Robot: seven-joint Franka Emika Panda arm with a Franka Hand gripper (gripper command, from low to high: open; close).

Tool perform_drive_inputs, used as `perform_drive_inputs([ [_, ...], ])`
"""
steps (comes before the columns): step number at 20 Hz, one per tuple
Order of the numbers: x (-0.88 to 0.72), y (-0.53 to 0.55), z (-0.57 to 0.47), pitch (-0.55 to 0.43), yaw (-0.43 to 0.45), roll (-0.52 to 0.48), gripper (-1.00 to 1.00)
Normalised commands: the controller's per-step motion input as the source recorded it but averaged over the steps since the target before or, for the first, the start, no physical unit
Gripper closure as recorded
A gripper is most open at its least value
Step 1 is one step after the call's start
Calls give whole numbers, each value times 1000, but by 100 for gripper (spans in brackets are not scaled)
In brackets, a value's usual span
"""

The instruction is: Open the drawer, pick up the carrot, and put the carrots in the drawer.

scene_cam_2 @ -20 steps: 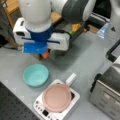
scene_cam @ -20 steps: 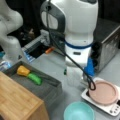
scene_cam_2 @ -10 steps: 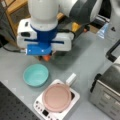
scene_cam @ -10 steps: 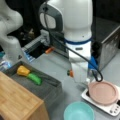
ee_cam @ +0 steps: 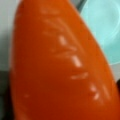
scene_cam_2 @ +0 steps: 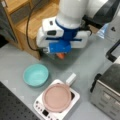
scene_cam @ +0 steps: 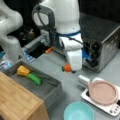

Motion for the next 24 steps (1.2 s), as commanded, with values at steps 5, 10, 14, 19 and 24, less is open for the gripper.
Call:
perform_drive_inputs([
  [5,-271,-90,-180,-212,330,-96,100],
  [10,-260,-152,-38,-96,352,-35,100],
  [14,-241,-188,48,-20,442,41,100],
  [19,-202,-153,18,95,266,158,100],
  [24,-103,-96,-35,141,84,244,100],
])
